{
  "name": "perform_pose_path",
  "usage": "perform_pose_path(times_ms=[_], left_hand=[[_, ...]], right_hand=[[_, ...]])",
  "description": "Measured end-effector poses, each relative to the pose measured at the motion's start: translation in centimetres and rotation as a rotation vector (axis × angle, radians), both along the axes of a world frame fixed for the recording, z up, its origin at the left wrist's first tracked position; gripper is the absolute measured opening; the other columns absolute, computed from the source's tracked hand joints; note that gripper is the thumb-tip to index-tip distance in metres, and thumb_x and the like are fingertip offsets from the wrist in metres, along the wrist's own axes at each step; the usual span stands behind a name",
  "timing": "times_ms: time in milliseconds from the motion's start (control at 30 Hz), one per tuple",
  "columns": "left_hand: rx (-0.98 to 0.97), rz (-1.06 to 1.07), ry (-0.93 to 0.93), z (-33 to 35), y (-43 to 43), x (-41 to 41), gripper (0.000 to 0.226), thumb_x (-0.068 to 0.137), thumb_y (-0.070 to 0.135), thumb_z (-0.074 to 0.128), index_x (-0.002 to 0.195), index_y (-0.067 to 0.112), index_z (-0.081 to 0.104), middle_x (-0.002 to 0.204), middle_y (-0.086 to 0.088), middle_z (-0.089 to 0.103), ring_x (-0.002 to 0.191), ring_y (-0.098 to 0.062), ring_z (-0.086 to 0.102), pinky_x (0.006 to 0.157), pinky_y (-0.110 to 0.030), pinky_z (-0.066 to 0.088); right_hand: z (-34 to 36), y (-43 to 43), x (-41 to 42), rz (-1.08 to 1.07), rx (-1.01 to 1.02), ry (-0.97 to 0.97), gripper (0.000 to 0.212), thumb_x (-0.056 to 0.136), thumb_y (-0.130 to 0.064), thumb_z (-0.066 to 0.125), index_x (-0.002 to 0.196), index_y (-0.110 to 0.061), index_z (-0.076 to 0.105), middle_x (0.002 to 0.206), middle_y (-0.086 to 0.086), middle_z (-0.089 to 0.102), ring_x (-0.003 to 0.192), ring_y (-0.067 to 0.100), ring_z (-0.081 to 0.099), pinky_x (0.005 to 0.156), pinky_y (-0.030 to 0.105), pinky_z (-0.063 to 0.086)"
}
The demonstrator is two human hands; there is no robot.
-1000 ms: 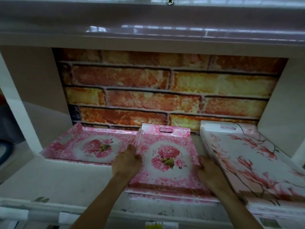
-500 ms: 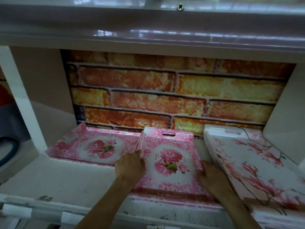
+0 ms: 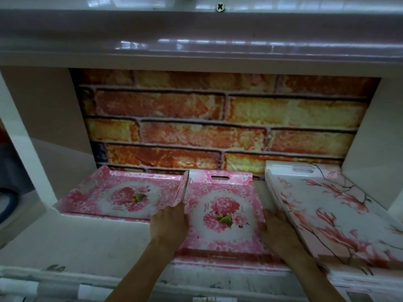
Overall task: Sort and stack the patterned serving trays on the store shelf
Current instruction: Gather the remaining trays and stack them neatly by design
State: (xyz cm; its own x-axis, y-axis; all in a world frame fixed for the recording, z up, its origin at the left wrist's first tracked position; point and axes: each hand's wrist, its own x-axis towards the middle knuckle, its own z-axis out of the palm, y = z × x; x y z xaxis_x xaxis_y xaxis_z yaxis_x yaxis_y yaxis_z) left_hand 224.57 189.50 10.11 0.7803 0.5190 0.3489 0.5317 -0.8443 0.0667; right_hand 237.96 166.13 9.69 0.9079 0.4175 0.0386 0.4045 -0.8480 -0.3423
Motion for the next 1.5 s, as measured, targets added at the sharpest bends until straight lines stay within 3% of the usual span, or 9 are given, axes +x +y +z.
perform_pose_path(times_ms=[200,533,1100,1400,1500], left_hand=[[-0.028,0.028,-0.023,-0.2,-0.6,-0.6,0.032,0.097,0.038,0.040,0.119,0.025,0.058,0.096,-0.003,0.071,0.089,-0.023,0.069,0.075,-0.034,0.055],[-0.362,-0.018,-0.300,-1.3,-0.2,-1.2,0.022,0.094,0.037,0.052,0.112,0.031,0.064,0.097,0.003,0.073,0.089,-0.020,0.069,0.073,-0.032,0.055],[-0.552,-0.037,-0.429,-2.2,0.3,-1.4,0.018,0.093,0.033,0.057,0.108,0.032,0.067,0.089,0.002,0.073,0.078,-0.019,0.068,0.067,-0.031,0.055],[-0.527,-0.015,-0.456,-2.4,0.4,-1.1,0.031,0.095,0.040,0.051,0.126,0.037,0.055,0.103,-0.001,0.074,0.090,-0.024,0.070,0.069,-0.031,0.052],[-0.530,0.001,-0.452,-2.7,0.6,-1.1,0.032,0.095,0.044,0.048,0.125,0.037,0.056,0.097,-0.001,0.075,0.088,-0.026,0.071,0.069,-0.034,0.055]], right_hand=[[-0.4,0.2,-0.3,-0.009,-0.010,0.015,0.053,0.094,-0.023,0.054,0.142,-0.013,0.034,0.136,0.018,0.039,0.117,0.033,0.055,0.098,0.033,0.045],[-0.5,0.1,-0.5,0.009,-0.054,-0.019,0.064,0.095,-0.028,0.056,0.148,-0.013,0.025,0.141,0.017,0.036,0.125,0.029,0.050,0.105,0.031,0.040],[-1.4,0.0,-0.3,0.004,0.033,-0.049,0.051,0.099,-0.022,0.045,0.148,-0.018,0.030,0.132,0.016,0.048,0.113,0.027,0.058,0.101,0.034,0.045],[-1.5,0.0,-0.1,0.021,0.065,-0.055,0.044,0.101,-0.025,0.039,0.144,-0.018,0.035,0.127,0.015,0.050,0.107,0.025,0.060,0.101,0.033,0.046],[-1.3,0.1,-0.2,0.011,0.031,-0.063,0.043,0.102,-0.026,0.039,0.143,-0.016,0.035,0.130,0.016,0.046,0.111,0.027,0.057,0.102,0.032,0.043]])
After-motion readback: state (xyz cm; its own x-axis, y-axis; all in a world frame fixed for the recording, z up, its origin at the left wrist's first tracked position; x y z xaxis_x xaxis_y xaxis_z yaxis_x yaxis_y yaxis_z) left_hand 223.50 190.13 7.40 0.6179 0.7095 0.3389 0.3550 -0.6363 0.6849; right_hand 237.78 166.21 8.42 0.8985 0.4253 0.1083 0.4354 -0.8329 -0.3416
